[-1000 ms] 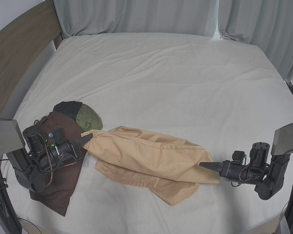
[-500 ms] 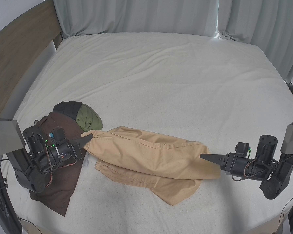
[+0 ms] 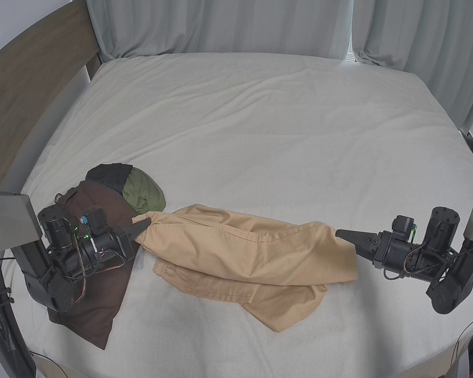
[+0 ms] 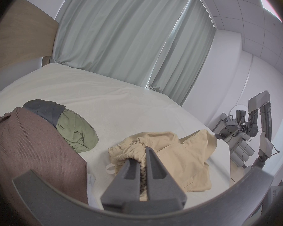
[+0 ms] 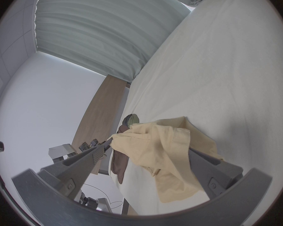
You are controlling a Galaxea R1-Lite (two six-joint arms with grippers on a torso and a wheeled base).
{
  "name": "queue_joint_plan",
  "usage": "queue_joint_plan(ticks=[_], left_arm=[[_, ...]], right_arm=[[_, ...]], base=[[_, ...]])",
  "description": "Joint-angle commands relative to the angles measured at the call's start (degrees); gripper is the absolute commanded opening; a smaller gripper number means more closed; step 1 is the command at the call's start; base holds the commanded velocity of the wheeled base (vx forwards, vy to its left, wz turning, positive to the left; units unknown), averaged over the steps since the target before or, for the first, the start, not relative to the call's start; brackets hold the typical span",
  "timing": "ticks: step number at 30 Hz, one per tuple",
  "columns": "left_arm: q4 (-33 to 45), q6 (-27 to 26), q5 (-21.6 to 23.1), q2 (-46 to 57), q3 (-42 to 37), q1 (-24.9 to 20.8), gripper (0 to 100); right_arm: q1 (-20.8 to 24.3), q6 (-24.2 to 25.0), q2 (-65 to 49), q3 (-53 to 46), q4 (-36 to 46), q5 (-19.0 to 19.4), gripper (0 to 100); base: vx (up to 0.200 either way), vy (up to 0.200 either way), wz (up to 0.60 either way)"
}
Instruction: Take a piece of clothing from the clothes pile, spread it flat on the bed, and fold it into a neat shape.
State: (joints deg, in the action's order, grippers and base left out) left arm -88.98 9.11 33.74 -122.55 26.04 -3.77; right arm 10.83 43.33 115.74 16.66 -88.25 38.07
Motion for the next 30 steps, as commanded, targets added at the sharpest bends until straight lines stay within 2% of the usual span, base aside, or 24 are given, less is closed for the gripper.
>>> queue_joint_plan(ticks=[1, 11, 12, 23, 30], left_arm=[[-0.14, 0.03, 0.01, 0.03, -0.02, -0.01, 0], [-0.14, -0.05, 0.71, 0.12, -0.11, 0.16, 0], [-0.14, -0.05, 0.71, 0.03, -0.11, 0.16, 0], [-0.14, -0.05, 0.71, -0.23, 0.06, 0.6, 0], [-0.14, -0.05, 0.71, -0.93, 0.42, 0.87, 0]], right_arm=[[-1.07, -0.08, 6.17, 1.79, -0.08, -0.01, 100], [-1.25, -0.08, 7.66, 4.08, -0.35, -0.19, 100], [-1.68, -0.08, 7.31, 4.17, -0.43, -0.19, 0], [-1.33, -0.17, 0.98, 1.44, -0.08, 0.25, 0], [1.48, -1.4, -0.86, -4.01, -0.08, 4.73, 0]], base=[[0.0, 0.0, 0.0], [0.0, 0.0, 0.0], [0.0, 0.0, 0.0], [0.0, 0.0, 0.0], [0.0, 0.0, 0.0]])
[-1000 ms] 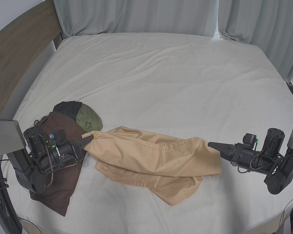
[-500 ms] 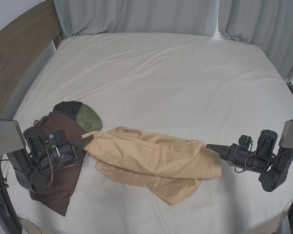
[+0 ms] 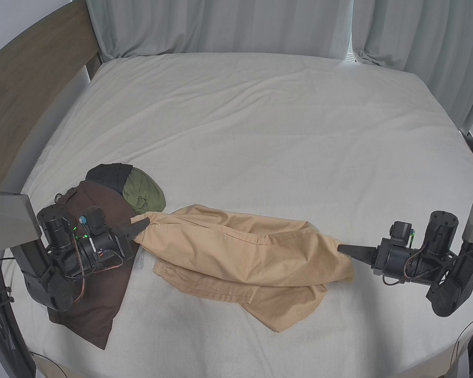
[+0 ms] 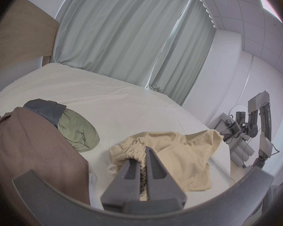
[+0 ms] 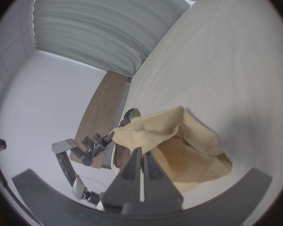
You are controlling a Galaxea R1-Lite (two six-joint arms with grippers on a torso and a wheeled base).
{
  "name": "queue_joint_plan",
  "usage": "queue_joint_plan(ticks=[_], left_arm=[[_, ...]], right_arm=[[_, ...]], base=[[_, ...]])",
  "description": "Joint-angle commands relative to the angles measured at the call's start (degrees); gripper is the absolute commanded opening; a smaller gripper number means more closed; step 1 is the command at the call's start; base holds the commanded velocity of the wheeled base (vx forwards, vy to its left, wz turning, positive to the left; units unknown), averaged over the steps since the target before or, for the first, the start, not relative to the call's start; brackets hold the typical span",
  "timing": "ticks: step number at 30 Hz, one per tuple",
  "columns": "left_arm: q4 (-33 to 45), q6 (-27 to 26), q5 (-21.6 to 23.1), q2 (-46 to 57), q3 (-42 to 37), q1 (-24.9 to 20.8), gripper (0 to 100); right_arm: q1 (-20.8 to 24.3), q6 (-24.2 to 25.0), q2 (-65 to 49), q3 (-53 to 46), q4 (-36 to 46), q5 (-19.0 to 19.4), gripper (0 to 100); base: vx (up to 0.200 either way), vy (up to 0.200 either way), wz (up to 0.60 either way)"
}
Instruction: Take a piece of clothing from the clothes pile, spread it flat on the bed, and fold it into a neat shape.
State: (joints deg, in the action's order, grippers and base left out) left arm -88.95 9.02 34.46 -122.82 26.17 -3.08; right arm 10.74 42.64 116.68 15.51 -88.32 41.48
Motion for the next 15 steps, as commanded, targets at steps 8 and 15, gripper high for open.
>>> queue_joint_plan(ticks=[8, 15], left_arm=[[-0.17, 0.03, 0.08, -0.67, 0.37, 0.54, 0], [-0.17, 0.03, 0.52, -0.58, 0.46, 1.33, 0]], right_arm=[[2.97, -8.63, -0.05, -8.91, 0.08, 5.45, 0], [3.32, -23.66, 12.7, -11.64, 0.08, 5.27, 0]], base=[[0.0, 0.0, 0.0], [0.0, 0.0, 0.0]])
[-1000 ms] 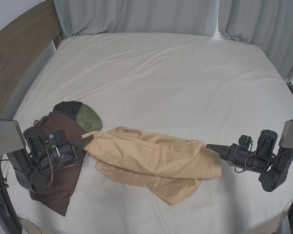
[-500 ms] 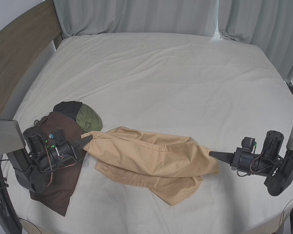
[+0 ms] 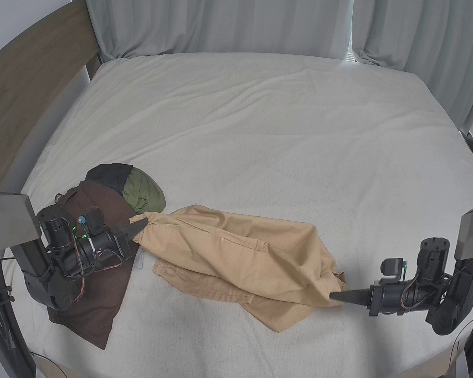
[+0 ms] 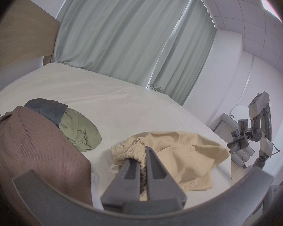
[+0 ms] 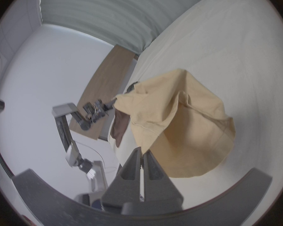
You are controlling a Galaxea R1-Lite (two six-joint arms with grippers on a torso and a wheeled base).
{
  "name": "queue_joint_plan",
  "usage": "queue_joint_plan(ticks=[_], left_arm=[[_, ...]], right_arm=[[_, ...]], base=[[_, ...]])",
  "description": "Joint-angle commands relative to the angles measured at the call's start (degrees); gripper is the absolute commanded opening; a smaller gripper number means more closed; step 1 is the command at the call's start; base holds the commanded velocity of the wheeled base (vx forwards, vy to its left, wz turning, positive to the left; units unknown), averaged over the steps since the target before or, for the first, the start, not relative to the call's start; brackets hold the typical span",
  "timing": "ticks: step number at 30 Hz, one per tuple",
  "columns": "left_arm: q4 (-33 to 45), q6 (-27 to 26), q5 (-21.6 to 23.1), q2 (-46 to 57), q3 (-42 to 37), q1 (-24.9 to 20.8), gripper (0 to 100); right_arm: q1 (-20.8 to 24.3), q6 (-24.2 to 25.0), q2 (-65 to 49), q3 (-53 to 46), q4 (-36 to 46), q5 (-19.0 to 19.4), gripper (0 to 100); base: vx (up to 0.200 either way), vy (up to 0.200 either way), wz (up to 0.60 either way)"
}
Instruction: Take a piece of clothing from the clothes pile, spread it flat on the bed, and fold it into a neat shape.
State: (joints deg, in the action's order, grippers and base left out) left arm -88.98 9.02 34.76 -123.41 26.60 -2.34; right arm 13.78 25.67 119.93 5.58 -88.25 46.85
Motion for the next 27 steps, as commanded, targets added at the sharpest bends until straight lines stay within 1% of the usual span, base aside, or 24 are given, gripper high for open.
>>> queue_joint_plan(ticks=[1, 2, 4, 15, 16, 22, 27], left_arm=[[-0.14, 0.03, 0.31, 0.01, 0.12, 0.58, 0], [-0.14, 0.03, 0.31, 0.01, 0.12, 0.67, 0], [-0.14, 0.03, 0.49, 0.01, 0.12, 0.67, 0], [-0.14, -0.06, 0.49, 0.01, -0.14, 0.58, 0], [-0.14, -0.06, 0.49, 0.01, -0.14, 0.58, 0], [-0.14, -1.55, 0.58, -0.26, -0.32, 0.41, 0], [-0.14, -1.55, 0.58, -0.08, -0.32, 0.41, 0]], right_arm=[[0.29, -7.3, 9.97, -1.72, 0.01, -0.09, 0], [0.2, -8.89, 11.47, -1.72, 0.01, -0.27, 0], [0.29, -9.59, 12.61, -1.54, -0.08, -0.27, 0], [-0.15, -9.41, 12.61, 0.31, -0.08, -0.27, 0], [-0.15, -9.41, 12.7, 0.39, -0.17, -0.27, 100], [-0.33, -8.8, 11.99, 3.38, -0.08, -0.27, 100], [-0.5, -6.69, 12.08, 6.72, -0.17, -0.27, 100]], base=[[0.0, 0.0, 0.0], [0.0, 0.0, 0.0], [0.0, 0.0, 0.0], [0.0, 0.0, 0.0], [0.0, 0.0, 0.0], [0.0, 0.0, 0.0], [0.0, 0.0, 0.0]])
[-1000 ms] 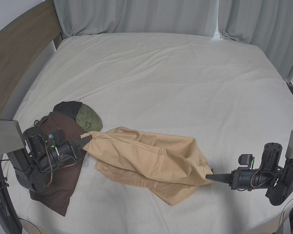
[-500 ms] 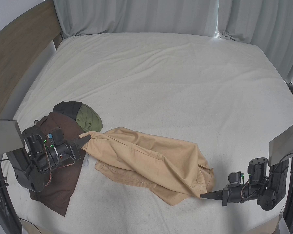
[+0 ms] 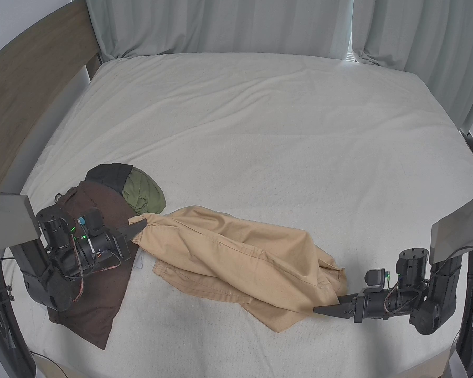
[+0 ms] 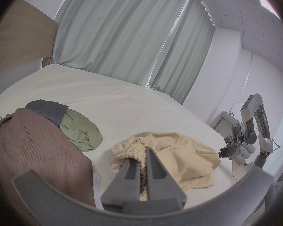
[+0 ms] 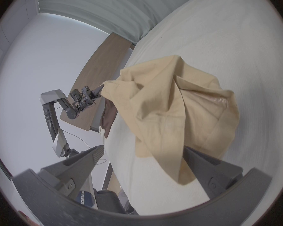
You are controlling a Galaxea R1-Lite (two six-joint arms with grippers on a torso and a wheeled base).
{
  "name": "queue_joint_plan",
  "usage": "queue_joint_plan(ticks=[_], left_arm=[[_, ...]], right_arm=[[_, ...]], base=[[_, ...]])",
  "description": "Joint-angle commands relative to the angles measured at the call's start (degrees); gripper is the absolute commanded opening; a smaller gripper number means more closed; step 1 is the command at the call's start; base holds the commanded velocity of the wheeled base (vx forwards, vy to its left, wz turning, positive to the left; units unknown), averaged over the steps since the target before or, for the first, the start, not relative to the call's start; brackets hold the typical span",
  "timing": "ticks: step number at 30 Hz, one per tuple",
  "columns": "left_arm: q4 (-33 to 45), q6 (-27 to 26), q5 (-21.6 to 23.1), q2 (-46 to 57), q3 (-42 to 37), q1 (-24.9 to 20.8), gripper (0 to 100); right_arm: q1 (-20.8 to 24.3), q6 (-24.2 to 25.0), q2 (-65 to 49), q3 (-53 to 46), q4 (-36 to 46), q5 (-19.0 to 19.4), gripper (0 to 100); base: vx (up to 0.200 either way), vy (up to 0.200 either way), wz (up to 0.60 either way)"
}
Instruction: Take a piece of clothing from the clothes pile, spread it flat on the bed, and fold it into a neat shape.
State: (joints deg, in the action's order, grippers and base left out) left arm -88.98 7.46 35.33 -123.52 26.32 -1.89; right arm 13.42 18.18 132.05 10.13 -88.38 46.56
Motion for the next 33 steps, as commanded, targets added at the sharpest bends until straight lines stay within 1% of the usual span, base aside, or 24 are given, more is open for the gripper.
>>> queue_joint_plan(ticks=[1, 3, 4, 5, 7, 10, 14, 19, 25, 29, 33], left_arm=[[-0.14, 0.01, 0.0, 0.03, -0.04, -0.04, 0], [-0.14, 0.01, 0.0, 0.03, -0.13, -0.04, 0], [-0.14, 0.01, 0.0, 0.03, -0.13, -0.04, 0], [-0.14, 0.01, 0.0, 0.03, -0.13, -0.04, 0], [-0.14, 0.01, 0.0, 0.03, 0.05, -0.04, 0], [-0.14, 0.01, 0.0, 0.38, 0.14, -0.13, 0], [-0.14, 0.01, 0.09, 0.56, 0.05, -0.04, 0], [-0.14, 0.01, 0.18, 0.47, 0.05, -0.13, 0], [-0.14, 0.01, 0.71, 0.47, -0.04, 0.04, 0], [-0.14, 0.01, 0.71, 0.56, 0.05, 0.13, 0], [-0.14, 0.01, 0.71, 0.47, 0.05, 0.13, 0]], right_arm=[[-0.41, 1.95, 0.14, 3.49, -0.04, -0.06, 100], [-0.68, 2.74, 0.14, 4.11, -0.04, -0.06, 100], [-0.77, 4.76, 0.23, 5.34, -0.04, 0.03, 100], [-0.68, 5.2, 0.23, 5.69, -0.04, 0.03, 100], [-0.33, 7.66, 0.4, 7.45, -0.12, -0.06, 100], [-0.06, 8.81, 0.67, 9.29, -0.12, -0.24, 100], [1.43, 11.36, 0.75, 10.08, -0.21, -0.24, 100], [2.31, 12.41, 0.58, 10.08, -0.21, -0.24, 100], [3.01, 14.96, -3.99, 8.24, -0.21, -0.24, 100], [3.72, 18.3, -9.18, 6.74, -0.12, -0.15, 100], [3.98, 19.7, -12.34, 5.87, -0.12, -0.15, 100]], base=[[0.0, 0.0, 0.0], [0.0, 0.0, 0.0], [0.0, 0.0, 0.0], [0.0, 0.0, 0.0], [0.0, 0.0, 0.0], [0.0, 0.0, 0.0], [0.0, 0.0, 0.0], [0.0, 0.0, 0.0], [0.0, 0.0, 0.0], [0.0, 0.0, 0.0], [0.0, 0.0, 0.0]])
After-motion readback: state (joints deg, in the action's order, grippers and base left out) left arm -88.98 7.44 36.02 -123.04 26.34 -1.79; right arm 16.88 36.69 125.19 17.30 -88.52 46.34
